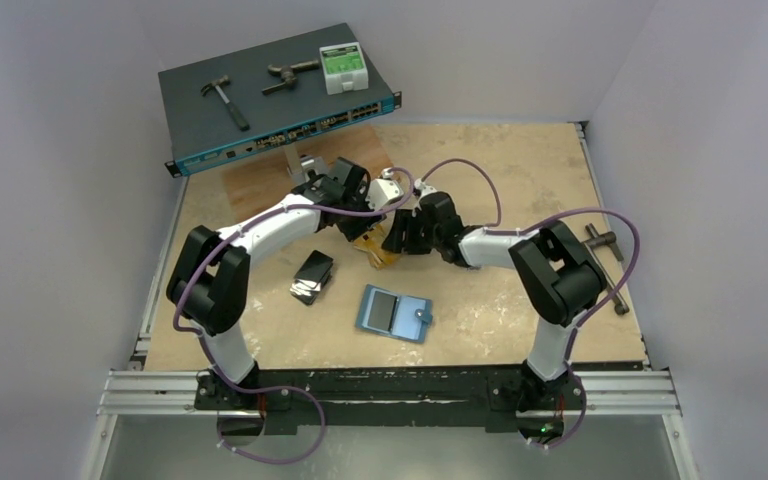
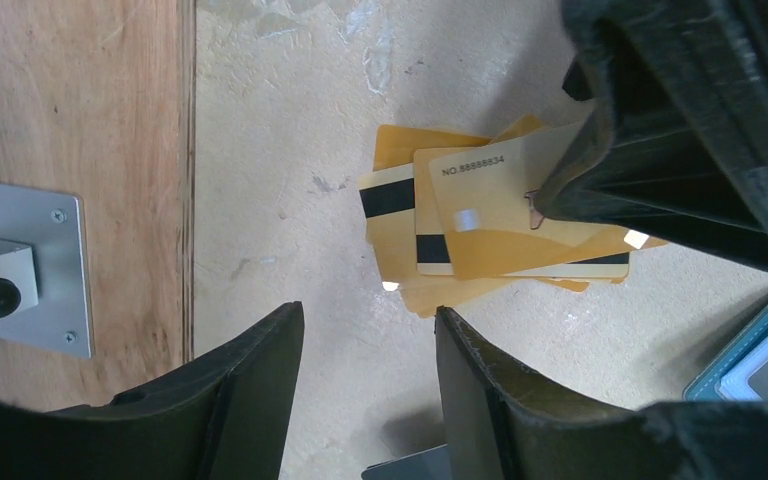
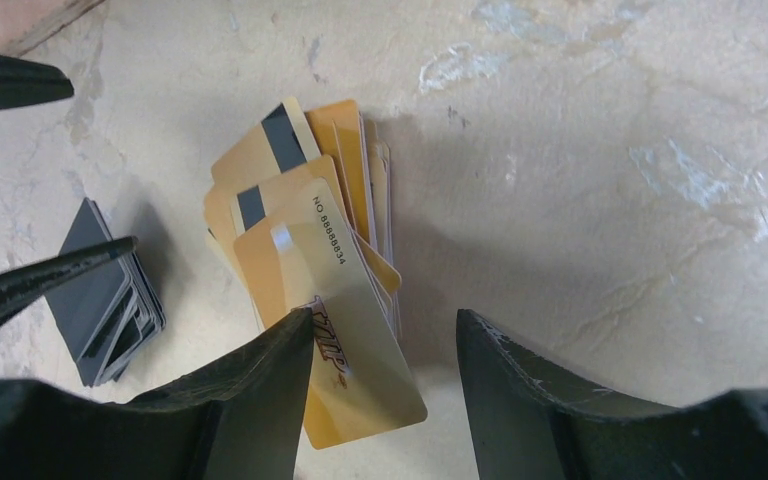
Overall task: Put the credit cards into the card holder
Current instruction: Pick up the credit card from the center of the board.
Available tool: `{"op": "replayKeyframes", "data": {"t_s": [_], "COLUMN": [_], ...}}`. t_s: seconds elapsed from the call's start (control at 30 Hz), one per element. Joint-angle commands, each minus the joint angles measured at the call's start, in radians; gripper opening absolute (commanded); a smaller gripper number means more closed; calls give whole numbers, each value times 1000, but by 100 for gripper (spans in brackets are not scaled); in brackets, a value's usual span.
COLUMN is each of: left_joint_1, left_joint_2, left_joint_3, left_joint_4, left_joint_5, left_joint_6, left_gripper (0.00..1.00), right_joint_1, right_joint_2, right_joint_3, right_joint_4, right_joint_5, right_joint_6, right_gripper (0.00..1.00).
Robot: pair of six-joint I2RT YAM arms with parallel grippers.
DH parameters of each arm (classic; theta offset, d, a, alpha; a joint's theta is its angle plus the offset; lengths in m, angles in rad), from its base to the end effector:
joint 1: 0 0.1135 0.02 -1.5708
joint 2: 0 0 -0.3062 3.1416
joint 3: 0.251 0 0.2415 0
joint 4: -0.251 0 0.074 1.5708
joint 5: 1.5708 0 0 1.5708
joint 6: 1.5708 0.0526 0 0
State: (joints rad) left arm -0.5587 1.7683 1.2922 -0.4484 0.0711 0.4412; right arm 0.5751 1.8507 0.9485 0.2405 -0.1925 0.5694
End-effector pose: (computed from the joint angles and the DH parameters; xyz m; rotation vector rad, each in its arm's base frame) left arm 0.3301 -0.2108 0.2589 1.2232 2.1772 -0.1378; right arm 0.3266 0.2237 0.1842 -0.1175 2.3495 0.8125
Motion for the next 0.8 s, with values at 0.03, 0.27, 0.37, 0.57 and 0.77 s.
{"op": "replayKeyframes", "data": {"t_s": [0.03, 0.27, 0.37, 0.57, 0.77], "left_joint_1": [-7, -7, -7, -6, -7], "left_joint_2": [-12, -18, -26, -34, -42], "left_joint_3": [9, 1, 3, -3, -12], "left_joint_4": [30, 31, 31, 34, 39], "left_joint_5": [19, 25, 27, 28, 34], "left_joint_6": [6, -6, -10, -14, -20], "left_gripper": [50, 50, 50, 49, 49], "right_joint_1": [-5, -7, -7, -9, -9], "right_joint_2": [-53, -107, -123, -146, -178], "right_joint_3": [-62, -108, -124, -147, -151], "right_joint_4": [-24, -31, -16, 15, 29], "right_joint_5": [48, 58, 48, 15, -7], "right_joint_6": [1, 6, 15, 50, 76], "right_gripper": [53, 52, 52, 45, 33]}}
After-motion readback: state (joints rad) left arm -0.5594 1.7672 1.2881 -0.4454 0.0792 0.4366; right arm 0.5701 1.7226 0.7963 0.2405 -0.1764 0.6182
